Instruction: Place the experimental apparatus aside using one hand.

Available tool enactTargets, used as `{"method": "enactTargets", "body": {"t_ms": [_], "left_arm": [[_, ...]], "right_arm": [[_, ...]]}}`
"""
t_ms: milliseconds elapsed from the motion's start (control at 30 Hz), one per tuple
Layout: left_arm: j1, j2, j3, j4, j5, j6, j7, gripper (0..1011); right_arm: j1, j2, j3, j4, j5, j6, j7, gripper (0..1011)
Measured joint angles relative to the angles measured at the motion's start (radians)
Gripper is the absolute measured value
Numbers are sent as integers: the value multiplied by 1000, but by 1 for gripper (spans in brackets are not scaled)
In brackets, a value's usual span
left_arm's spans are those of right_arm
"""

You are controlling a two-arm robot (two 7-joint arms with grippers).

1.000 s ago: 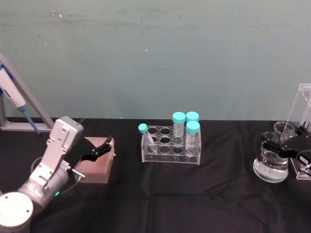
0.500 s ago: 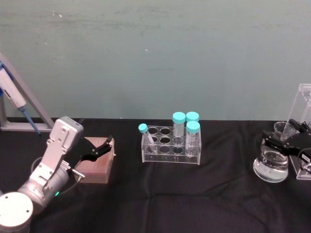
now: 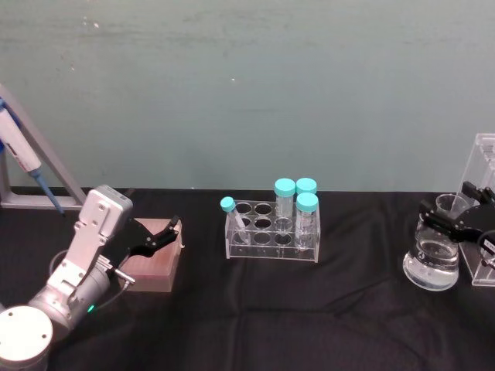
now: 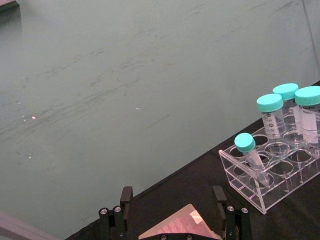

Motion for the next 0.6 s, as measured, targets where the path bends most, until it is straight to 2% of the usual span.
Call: {"method": "enactTargets", "body": {"t_ms": [333,600], "left_arm": [[0,0,0,0,0,0,0,1000],[0,0,0,0,0,0,0,1000]], "right_arm": [[-19,16,3,-57,5,-31,12,1000],[-26,35,-19,-101,36,-61,90,1000]]}}
